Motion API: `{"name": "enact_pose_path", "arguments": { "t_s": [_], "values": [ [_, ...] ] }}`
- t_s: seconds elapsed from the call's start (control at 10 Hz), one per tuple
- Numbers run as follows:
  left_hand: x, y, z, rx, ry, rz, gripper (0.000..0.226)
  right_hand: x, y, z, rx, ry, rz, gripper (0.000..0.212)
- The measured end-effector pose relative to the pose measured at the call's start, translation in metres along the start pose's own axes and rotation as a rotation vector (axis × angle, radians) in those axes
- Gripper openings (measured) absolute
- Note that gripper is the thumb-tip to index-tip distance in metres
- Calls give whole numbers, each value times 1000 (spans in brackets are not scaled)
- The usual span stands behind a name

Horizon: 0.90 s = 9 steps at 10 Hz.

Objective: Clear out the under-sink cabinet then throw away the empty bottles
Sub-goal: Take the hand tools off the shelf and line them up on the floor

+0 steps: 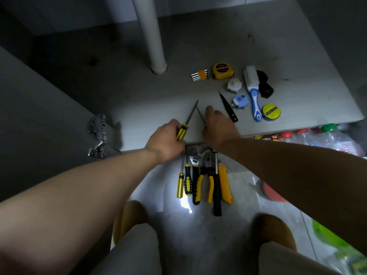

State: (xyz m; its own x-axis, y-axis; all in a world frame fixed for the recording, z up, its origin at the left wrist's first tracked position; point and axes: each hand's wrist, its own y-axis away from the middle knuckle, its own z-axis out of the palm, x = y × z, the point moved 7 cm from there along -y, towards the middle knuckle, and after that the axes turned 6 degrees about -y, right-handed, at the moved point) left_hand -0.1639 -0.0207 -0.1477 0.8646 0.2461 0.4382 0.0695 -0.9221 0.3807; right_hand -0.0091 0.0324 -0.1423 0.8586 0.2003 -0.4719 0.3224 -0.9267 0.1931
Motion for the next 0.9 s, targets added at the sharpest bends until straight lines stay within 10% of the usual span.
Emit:
{"name": "enact_pose_path", "arguments": {
  "t_s": [0.2,0.4,0.9],
  "values": [
    [-8,33,22,-526,499,-86,26,13,59,8,-145,-87,-166,28],
    [-30,83,56,-1067,331,-172,28,51,113,57,-719,152,-24,23],
    [-68,49,113,-585,-66,-248,29,121,97,86,-725,4,468,14]
  ]
}}
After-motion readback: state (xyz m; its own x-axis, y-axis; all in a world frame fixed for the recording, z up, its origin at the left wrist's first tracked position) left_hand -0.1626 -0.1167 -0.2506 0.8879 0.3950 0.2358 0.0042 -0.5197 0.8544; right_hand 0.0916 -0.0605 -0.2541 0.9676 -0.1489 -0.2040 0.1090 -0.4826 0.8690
